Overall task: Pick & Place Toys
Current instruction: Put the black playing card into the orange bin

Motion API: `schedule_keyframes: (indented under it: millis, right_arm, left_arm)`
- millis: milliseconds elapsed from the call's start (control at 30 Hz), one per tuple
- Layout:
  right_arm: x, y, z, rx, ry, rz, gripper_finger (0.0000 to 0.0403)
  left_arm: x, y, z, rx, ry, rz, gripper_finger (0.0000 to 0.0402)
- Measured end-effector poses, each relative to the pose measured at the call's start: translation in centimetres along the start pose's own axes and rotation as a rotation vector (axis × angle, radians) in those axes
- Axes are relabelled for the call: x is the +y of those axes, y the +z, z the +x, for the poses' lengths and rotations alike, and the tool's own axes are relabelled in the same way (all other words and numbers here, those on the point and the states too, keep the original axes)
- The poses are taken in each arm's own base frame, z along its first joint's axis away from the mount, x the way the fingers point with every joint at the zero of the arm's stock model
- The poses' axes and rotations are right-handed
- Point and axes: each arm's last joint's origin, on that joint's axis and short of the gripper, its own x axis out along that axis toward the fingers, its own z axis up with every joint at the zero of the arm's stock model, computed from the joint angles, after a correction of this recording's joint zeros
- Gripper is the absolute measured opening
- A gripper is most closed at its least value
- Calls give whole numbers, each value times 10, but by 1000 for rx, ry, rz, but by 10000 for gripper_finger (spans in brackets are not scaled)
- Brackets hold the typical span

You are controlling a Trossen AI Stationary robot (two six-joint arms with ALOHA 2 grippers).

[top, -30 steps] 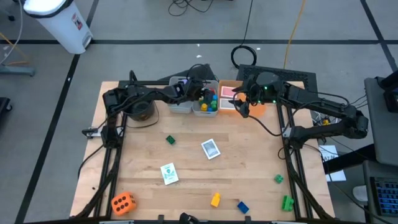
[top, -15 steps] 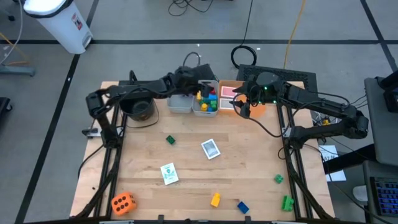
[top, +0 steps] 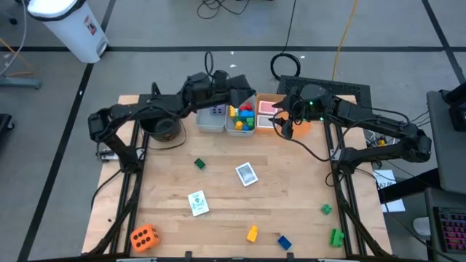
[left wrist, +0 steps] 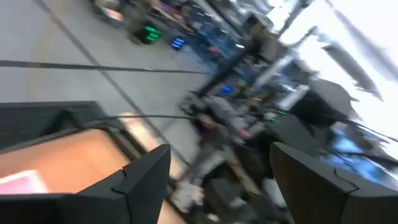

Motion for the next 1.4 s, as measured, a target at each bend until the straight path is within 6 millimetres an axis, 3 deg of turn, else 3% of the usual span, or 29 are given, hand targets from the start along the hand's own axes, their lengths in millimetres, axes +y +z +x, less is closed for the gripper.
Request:
schedule_keyframes:
  millis: [267, 667, 967, 1200, 1400]
  right_arm:
    - [-1, 5, 0, -57, 1, 152, 254]
    - [9, 13, -1, -112, 187, 301, 254]
    - [57, 25, 11, -204, 156, 374, 254]
    - [107, 22, 44, -142, 109, 455, 254]
    - [146, 30, 72, -69, 76, 409, 254]
  left_arm:
    - [-24, -17, -3, 178, -167, -40, 282]
    - [-46, -46, -49, 556, 18, 72, 282]
    - [-50, -62, -93, 871, 125, 224, 282]
    - [-48, -75, -115, 1078, 168, 342, 282]
    - [-50, -84, -126, 1191, 198, 428, 282]
